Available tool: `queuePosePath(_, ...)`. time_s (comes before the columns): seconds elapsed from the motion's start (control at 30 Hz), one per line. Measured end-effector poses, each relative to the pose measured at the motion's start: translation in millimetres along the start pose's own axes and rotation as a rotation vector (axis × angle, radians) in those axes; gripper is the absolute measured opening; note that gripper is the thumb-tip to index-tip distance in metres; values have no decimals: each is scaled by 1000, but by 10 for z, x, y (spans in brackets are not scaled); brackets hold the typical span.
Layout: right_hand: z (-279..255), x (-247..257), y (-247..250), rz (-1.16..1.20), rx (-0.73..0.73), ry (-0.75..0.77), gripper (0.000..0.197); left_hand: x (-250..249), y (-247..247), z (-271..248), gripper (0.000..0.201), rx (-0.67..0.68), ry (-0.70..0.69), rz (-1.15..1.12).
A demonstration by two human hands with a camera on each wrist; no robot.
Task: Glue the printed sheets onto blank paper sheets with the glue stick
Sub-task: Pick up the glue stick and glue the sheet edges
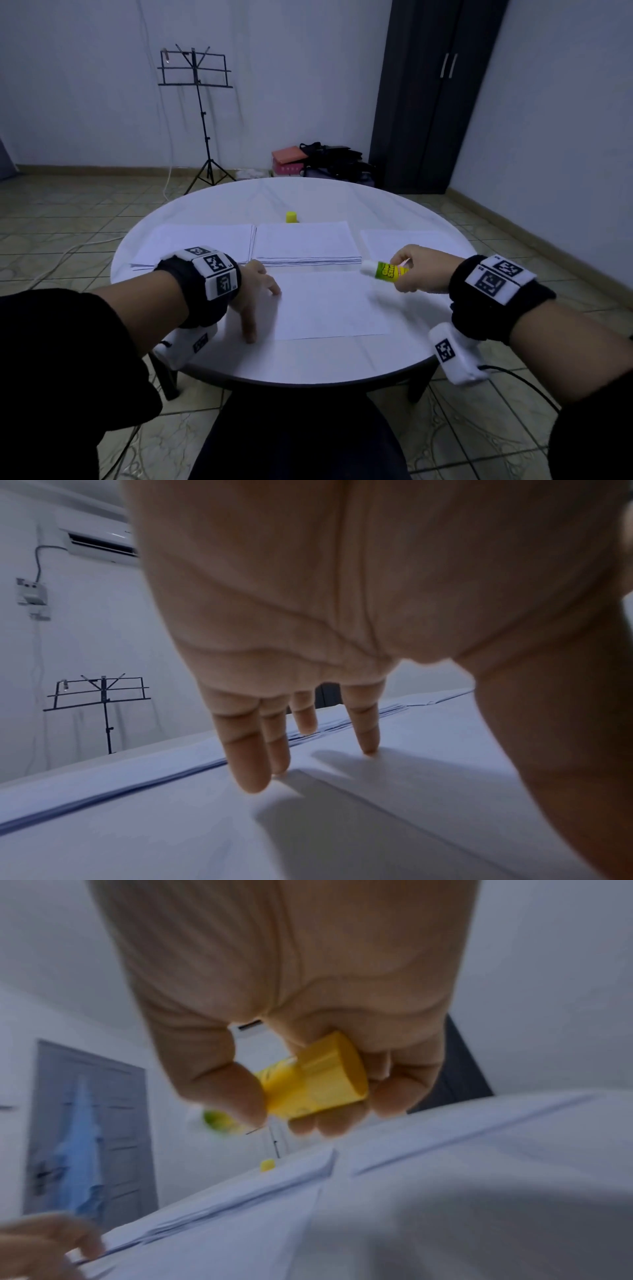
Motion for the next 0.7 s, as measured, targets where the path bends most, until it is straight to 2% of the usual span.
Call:
queuePosePath(0.13,212,-118,-119,233,-104,-82,27,12,-19,-14,101,18,11,-35)
queuePosePath(0.27,343,-128,-158,319,-193,-146,36,39,-67,-17,108,14,24,-77)
queuePosePath(0.43,378,-107,-169,134,-118,-235,23,39,-97,-52,102,4,12,-110)
queuePosePath(0.5,372,-87,-174,94,-124,-253,25,50,-116,-60,100,4,3,-123)
queuePosePath(0.6,314,-63,-203,-9,-98,-325,40,81,-133,-74,97,7,-9,-161)
queuePosePath(0.7,189,16,-216,-169,-10,-339,35,134,-132,-98,87,-24,-6,-208)
Point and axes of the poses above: each hand's wrist, its own z-axis towards the middle knuckle, its own y-axis out of the back of the hand, x = y × z, the point moved 3 cm from there along z, towards the middle knuckle, and after that the axes turned 6 degrees about -x, right-handed, at the moved point
